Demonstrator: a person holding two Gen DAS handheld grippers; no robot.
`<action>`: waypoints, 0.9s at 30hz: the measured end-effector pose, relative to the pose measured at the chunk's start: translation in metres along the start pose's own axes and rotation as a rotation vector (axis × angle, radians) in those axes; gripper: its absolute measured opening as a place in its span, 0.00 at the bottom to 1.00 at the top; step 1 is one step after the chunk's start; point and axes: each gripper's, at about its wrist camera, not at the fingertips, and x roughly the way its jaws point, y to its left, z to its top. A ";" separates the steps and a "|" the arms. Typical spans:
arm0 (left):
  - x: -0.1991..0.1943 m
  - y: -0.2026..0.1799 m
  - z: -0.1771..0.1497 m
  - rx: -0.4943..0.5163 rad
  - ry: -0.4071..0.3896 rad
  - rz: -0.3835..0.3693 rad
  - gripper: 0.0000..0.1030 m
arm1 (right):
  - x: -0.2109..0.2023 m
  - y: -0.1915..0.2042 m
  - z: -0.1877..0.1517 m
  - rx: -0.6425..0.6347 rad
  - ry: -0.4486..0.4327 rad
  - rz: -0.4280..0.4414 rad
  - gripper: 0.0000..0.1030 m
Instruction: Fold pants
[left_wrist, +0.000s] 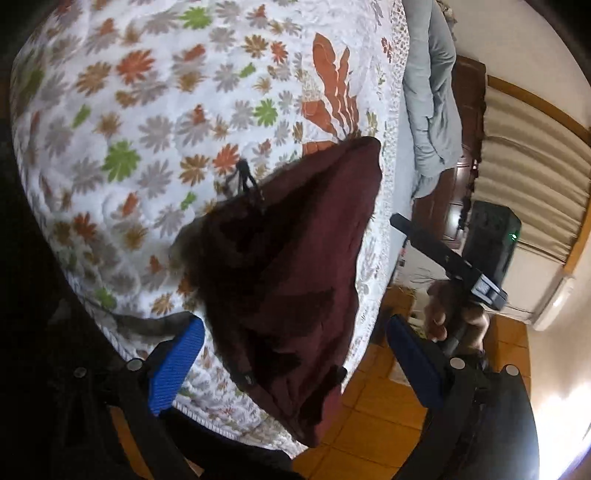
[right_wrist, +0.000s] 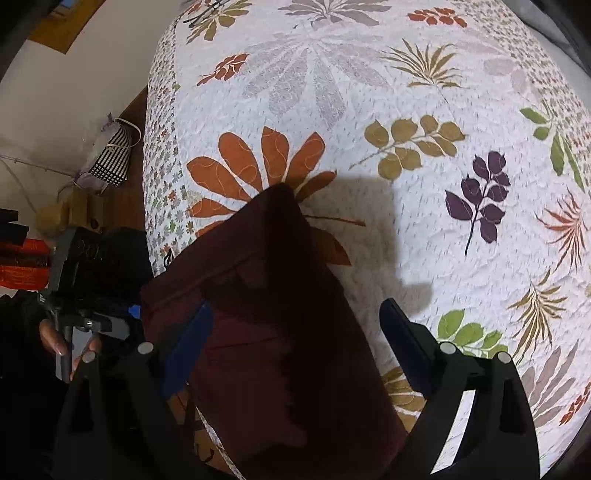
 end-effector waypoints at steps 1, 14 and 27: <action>0.002 0.000 0.001 -0.005 0.001 0.010 0.96 | 0.000 0.000 -0.001 0.002 -0.001 0.009 0.88; 0.016 -0.018 -0.009 -0.009 -0.105 0.107 0.92 | 0.013 0.004 0.020 -0.024 0.066 0.095 0.88; 0.024 -0.012 -0.006 -0.032 -0.098 0.085 0.87 | 0.056 0.011 0.060 -0.095 0.153 0.170 0.88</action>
